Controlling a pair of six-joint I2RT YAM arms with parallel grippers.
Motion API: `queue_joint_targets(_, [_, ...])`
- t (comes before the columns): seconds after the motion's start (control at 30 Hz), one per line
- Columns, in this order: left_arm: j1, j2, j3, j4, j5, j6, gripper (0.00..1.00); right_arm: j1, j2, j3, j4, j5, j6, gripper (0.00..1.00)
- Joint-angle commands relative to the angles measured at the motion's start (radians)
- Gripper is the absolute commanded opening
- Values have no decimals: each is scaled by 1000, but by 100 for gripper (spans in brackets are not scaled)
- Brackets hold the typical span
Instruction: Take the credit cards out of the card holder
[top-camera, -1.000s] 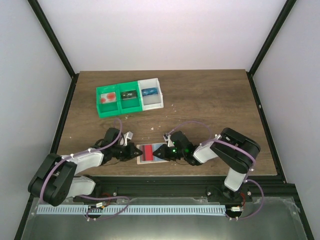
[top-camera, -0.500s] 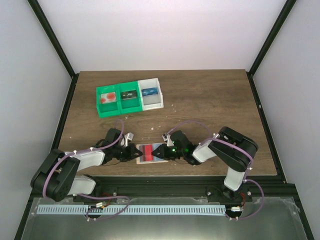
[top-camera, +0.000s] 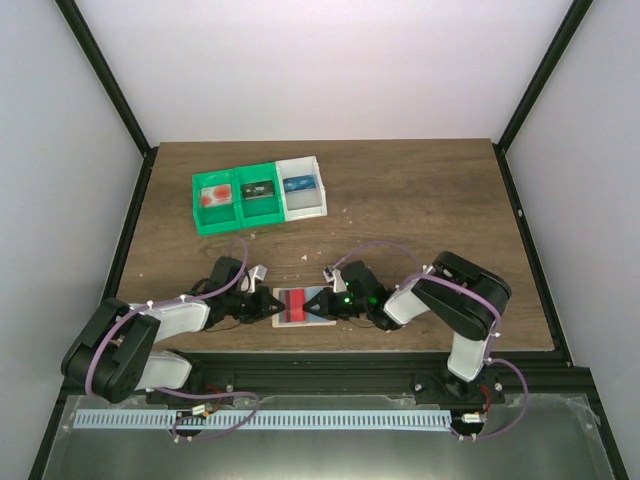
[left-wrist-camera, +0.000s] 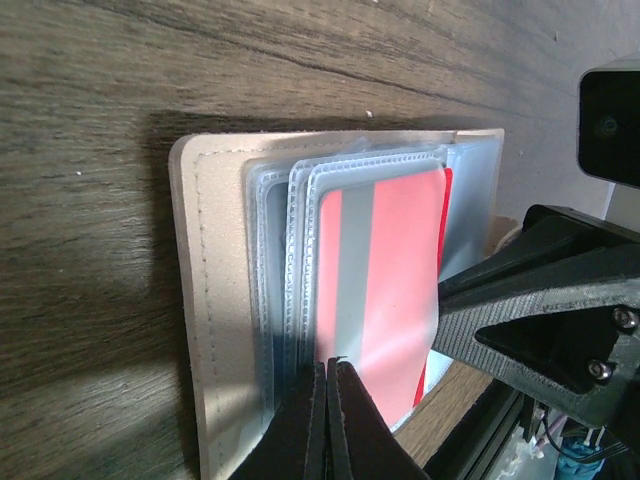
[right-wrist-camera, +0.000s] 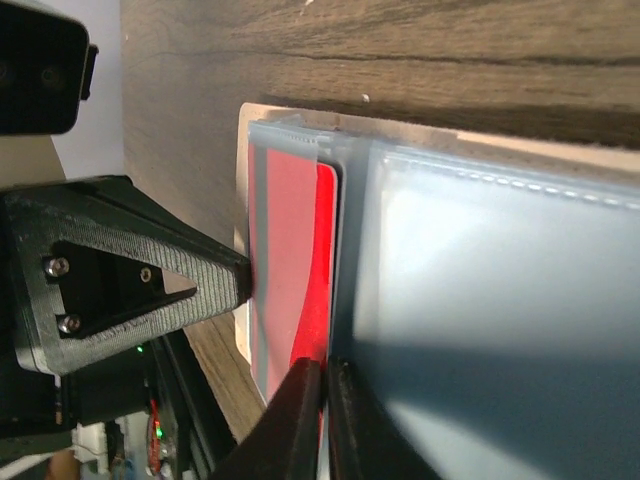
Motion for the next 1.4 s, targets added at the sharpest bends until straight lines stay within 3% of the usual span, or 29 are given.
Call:
queue_joint_targets(0.0, [-4, 12, -25, -31, -72, 21, 0, 1, 6, 14, 41, -23, -9, 1])
queue_joint_targets(0.77, [-4, 28, -18, -45, -120, 36, 0, -33, -107, -110, 68, 35, -32, 0])
queue_joint_targets(1.03, [-4, 2, -10, -52, -126, 20, 1, -37, -188, -109, -58, 107, -147, 1])
queue_joint_targets(1.17, [-4, -56, 15, -77, -122, 6, 15, -37, -281, -95, -175, 182, -236, 0])
queue_joint_targets(1.37, [-4, -163, 89, -138, -86, -42, 47, -37, -405, -84, -290, 293, -400, 1])
